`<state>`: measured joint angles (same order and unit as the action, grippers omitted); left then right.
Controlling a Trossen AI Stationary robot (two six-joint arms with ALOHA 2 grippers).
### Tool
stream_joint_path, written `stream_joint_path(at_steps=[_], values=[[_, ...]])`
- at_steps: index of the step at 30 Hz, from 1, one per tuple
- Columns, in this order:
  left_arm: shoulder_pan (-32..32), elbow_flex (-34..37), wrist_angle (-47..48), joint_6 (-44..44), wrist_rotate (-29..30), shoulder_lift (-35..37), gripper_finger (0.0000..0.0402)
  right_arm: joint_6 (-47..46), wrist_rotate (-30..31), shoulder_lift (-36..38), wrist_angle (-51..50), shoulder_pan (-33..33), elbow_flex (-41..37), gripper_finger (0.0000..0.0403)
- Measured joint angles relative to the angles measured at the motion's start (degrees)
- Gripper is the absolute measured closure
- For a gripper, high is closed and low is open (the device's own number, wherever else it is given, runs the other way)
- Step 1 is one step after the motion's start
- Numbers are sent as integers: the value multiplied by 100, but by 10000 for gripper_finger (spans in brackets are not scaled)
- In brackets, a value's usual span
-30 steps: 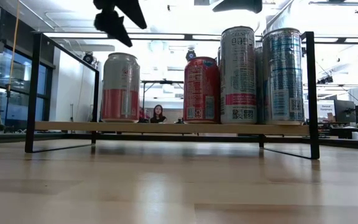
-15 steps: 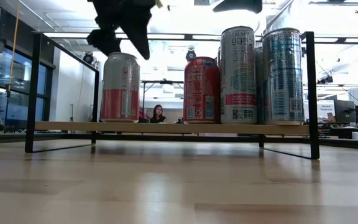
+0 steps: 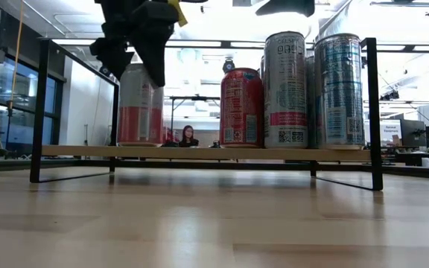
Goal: Place canned beverage on shelf
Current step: Put the pink soda can on the shelf
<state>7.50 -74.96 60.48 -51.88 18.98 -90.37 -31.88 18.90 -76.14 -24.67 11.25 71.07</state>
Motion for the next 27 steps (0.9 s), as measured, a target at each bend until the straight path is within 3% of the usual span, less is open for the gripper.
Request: stream_joint_path(at_steps=[6, 13, 17, 23, 27], values=[[12, 0, 15, 55, -18, 0, 61, 42, 2, 0, 0, 0, 0, 4], [13, -9, 161, 79, -198, 10, 164, 42, 2, 0, -15, 0, 2, 4], [19, -17, 190, 372, -180, 11, 198, 43, 2, 0, -15, 0, 1, 4], [-288, -98, -138, 2226, 37, -5, 197, 42, 104, 0, -15, 0, 2, 4], [-671, -138, -1066, 3867, -346, -5, 196, -75, 125, 0, -40, 0, 1, 4]])
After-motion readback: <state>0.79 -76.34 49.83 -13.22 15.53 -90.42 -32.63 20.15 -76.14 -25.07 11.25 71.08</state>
